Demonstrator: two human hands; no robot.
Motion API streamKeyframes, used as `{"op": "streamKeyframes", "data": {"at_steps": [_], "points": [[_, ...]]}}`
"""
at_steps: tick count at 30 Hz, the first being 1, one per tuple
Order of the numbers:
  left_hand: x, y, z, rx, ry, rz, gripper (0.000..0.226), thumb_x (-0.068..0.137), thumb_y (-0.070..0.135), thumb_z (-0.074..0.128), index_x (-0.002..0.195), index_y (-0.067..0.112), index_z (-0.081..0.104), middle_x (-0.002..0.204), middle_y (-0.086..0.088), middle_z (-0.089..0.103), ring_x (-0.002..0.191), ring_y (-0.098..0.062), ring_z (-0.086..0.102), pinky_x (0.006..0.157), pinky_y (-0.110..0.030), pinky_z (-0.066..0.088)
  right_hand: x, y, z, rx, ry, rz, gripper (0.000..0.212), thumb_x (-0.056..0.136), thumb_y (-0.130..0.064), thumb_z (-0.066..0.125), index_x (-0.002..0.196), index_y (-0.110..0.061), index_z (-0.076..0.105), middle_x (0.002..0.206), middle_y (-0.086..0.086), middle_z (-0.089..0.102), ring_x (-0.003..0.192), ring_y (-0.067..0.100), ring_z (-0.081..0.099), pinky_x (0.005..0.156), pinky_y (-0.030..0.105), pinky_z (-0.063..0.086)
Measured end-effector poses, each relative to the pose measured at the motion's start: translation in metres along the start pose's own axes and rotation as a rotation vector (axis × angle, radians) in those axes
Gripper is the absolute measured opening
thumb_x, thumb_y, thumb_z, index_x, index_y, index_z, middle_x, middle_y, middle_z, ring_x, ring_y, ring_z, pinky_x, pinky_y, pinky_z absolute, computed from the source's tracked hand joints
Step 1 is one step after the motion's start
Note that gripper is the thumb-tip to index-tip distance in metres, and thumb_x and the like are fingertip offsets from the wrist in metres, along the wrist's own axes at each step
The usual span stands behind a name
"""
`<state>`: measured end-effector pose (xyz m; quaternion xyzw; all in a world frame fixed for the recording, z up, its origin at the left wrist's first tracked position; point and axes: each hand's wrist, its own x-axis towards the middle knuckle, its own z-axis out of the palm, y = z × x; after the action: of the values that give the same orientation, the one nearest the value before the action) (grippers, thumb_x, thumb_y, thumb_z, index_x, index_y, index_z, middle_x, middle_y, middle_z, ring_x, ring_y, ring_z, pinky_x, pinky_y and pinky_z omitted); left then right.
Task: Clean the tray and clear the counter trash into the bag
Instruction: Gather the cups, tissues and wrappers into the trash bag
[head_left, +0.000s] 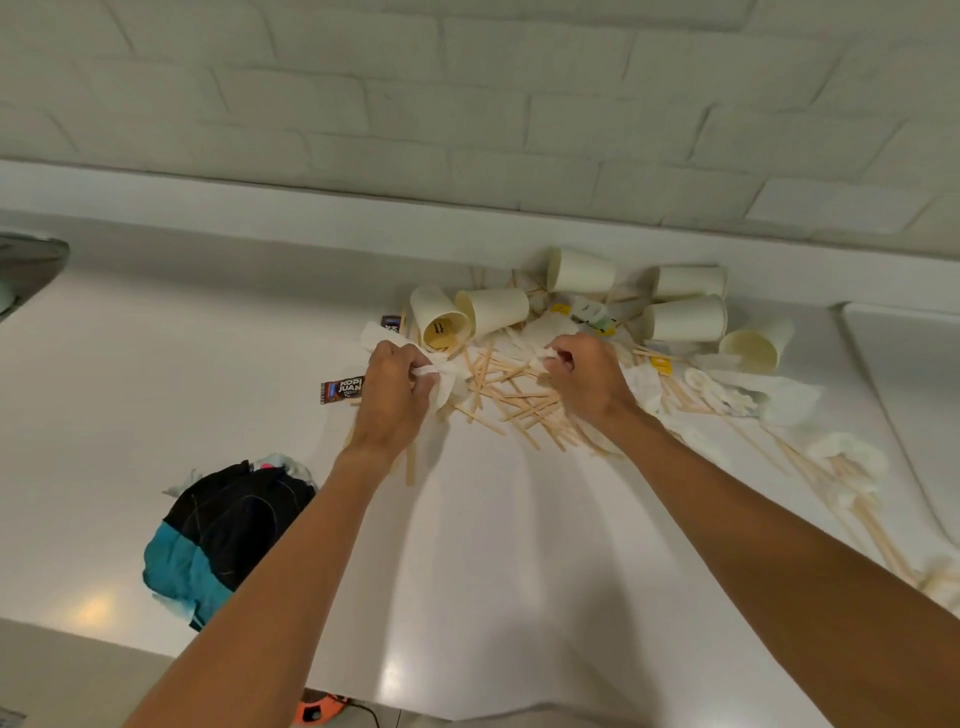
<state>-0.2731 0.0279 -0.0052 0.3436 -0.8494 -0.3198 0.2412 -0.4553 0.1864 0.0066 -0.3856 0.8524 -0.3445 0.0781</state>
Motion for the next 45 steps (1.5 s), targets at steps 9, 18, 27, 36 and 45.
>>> {"op": "streamKeyframes", "data": {"at_steps": [9,18,27,36,45], "points": [[-0.022,0.058,0.014,-0.33,-0.048,0.089,0.013,0.093,0.017,0.062,0.086,0.024,0.054,0.087,-0.001,0.064,0.081,-0.025,0.063,0.069,-0.044,0.056,-0.043,0.019,-0.056,0.354,0.149,0.248,0.023,0.091,-0.027,0.065,0.093,-0.006,0.058,0.097,0.01,0.058,0.087,0.025,0.061,0.075,0.043,0.058],[-0.07,0.145,0.075,-0.393,-0.244,0.185,0.021,0.087,-0.003,0.059,0.08,0.016,0.055,0.08,0.0,0.059,0.071,-0.015,0.056,0.065,-0.028,0.046,-0.154,0.07,-0.133,0.537,0.215,0.432,0.027,0.079,-0.013,0.077,0.074,-0.015,0.05,0.075,0.005,0.053,0.071,0.016,0.05,0.064,0.033,0.044],[-0.182,0.268,0.174,-0.498,-0.567,0.371,0.02,0.085,-0.006,0.057,0.082,0.012,0.063,0.083,0.006,0.063,0.08,-0.009,0.06,0.075,-0.018,0.047,-0.325,0.146,-0.222,0.691,0.474,0.511,0.025,0.074,0.003,0.079,0.088,-0.01,0.062,0.085,-0.002,0.052,0.074,-0.003,0.052,0.074,0.01,0.044],[-0.396,0.378,0.291,-0.528,-1.076,0.507,0.009,0.083,0.014,0.073,0.088,0.015,0.065,0.091,0.002,0.068,0.086,-0.012,0.065,0.073,-0.019,0.052,-0.569,0.239,-0.275,0.453,0.838,0.911,0.012,0.08,0.004,0.069,0.087,-0.005,0.066,0.072,-0.003,0.056,0.061,0.011,0.052,0.054,0.011,0.043],[-0.565,0.346,0.401,-0.365,-1.287,0.398,0.008,0.084,0.012,0.07,0.084,0.011,0.063,0.088,-0.009,0.065,0.082,-0.022,0.062,0.073,-0.033,0.05,-0.741,0.313,-0.223,0.373,0.764,1.28,0.022,0.081,-0.004,0.071,0.071,-0.021,0.061,0.074,-0.01,0.058,0.074,0.01,0.056,0.076,0.027,0.043]]}}
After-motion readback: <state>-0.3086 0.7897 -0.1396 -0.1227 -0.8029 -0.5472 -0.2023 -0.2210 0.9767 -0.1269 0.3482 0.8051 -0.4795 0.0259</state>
